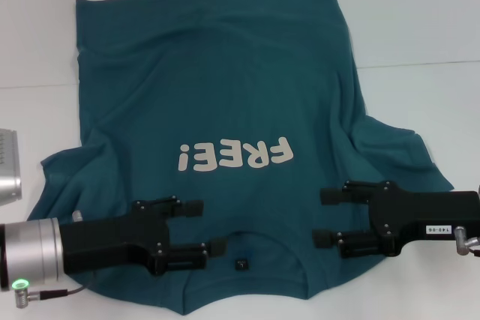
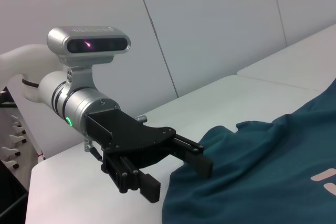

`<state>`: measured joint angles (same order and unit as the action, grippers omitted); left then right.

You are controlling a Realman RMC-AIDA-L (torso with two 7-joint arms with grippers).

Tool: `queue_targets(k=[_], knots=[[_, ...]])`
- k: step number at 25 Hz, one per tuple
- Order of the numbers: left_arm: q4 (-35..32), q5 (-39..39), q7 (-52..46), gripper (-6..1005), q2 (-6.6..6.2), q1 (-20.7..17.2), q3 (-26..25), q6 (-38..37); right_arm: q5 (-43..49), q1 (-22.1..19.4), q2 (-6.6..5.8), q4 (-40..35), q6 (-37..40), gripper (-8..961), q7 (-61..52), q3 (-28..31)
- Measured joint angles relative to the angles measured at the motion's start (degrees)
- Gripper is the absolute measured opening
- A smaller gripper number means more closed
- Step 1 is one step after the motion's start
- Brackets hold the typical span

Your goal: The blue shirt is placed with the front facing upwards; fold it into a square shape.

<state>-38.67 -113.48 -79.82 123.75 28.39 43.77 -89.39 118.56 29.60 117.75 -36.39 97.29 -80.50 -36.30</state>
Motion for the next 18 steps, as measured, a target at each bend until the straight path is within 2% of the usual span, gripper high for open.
queue_targets(k=[4, 10, 15, 18], knots=[[0.0, 0.3, -1.42, 817, 0.01, -0.18, -2.02, 0.52, 0.0, -0.08, 0.14, 0.0, 0.01, 914, 0.0, 0.27], [-0.06, 0.49, -5.31, 810, 0.0, -1.1, -12.39, 4.42, 0.0, -0.24, 0.62, 0.15, 0.01, 913, -0.11, 0.5], [-0.13, 0.49, -6.0, 804, -0.1, -1.94, -15.8, 5.5, -0.03, -0.21, 0.94, 0.41, 0.01, 912, -0.54, 0.68], [-0.27, 0.12, -8.14, 800, -0.76, -2.63, -18.23, 9.41, -0.43, 0.06, 1.14, 0.51, 0.0, 913, -0.85, 0.83]])
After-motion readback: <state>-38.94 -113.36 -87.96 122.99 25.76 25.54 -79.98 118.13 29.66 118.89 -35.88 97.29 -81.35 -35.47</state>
